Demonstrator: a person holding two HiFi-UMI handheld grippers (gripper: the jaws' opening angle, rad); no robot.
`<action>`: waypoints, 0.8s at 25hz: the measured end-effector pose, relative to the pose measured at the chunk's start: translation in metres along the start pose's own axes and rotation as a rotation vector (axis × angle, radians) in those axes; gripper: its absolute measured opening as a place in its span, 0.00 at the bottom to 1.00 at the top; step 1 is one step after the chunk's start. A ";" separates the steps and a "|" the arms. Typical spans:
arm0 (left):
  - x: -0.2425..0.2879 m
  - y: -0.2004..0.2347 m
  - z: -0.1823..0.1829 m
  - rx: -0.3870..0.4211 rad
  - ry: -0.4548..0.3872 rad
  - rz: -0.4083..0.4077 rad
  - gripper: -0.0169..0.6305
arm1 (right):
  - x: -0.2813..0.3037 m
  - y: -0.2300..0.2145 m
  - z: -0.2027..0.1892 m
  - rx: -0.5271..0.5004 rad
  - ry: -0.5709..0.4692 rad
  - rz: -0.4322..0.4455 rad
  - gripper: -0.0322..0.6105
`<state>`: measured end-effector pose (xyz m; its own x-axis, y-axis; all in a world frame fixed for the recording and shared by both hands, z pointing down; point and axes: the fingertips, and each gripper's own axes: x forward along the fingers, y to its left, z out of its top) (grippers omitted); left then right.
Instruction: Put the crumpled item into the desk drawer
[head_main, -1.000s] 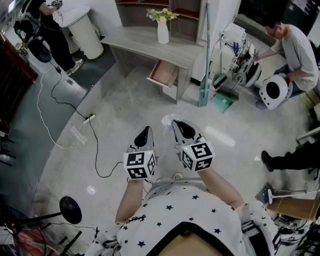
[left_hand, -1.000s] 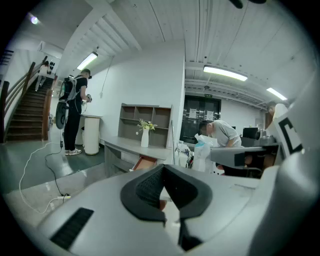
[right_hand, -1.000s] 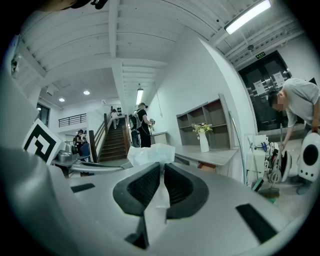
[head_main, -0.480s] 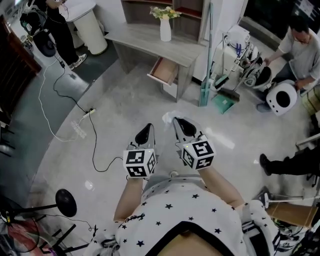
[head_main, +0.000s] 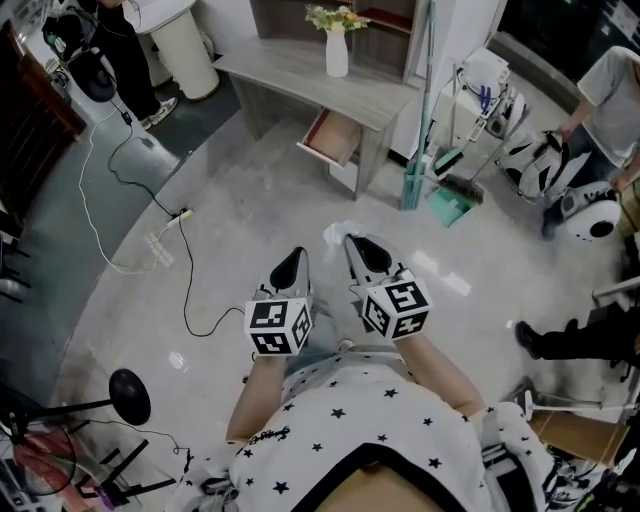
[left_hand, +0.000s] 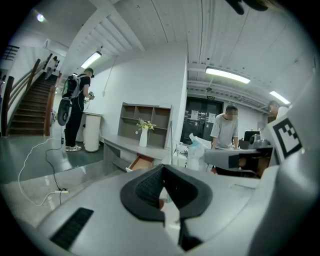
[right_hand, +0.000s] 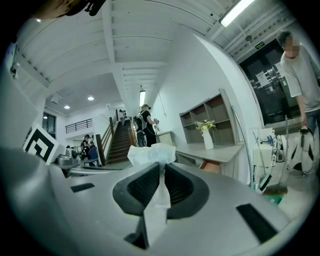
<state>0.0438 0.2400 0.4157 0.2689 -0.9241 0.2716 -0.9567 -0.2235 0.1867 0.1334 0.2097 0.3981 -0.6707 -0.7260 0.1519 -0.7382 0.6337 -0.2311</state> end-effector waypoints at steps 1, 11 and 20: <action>0.004 0.001 0.001 0.001 -0.002 -0.001 0.05 | 0.003 -0.002 0.000 0.003 -0.001 0.003 0.09; 0.066 0.033 0.021 0.013 0.009 -0.047 0.05 | 0.065 -0.033 0.013 0.018 0.000 -0.030 0.09; 0.137 0.094 0.057 0.034 0.027 -0.079 0.05 | 0.161 -0.055 0.040 0.004 0.007 -0.061 0.09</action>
<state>-0.0158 0.0747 0.4162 0.3466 -0.8944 0.2828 -0.9353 -0.3065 0.1769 0.0689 0.0471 0.3964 -0.6248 -0.7614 0.1728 -0.7777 0.5872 -0.2247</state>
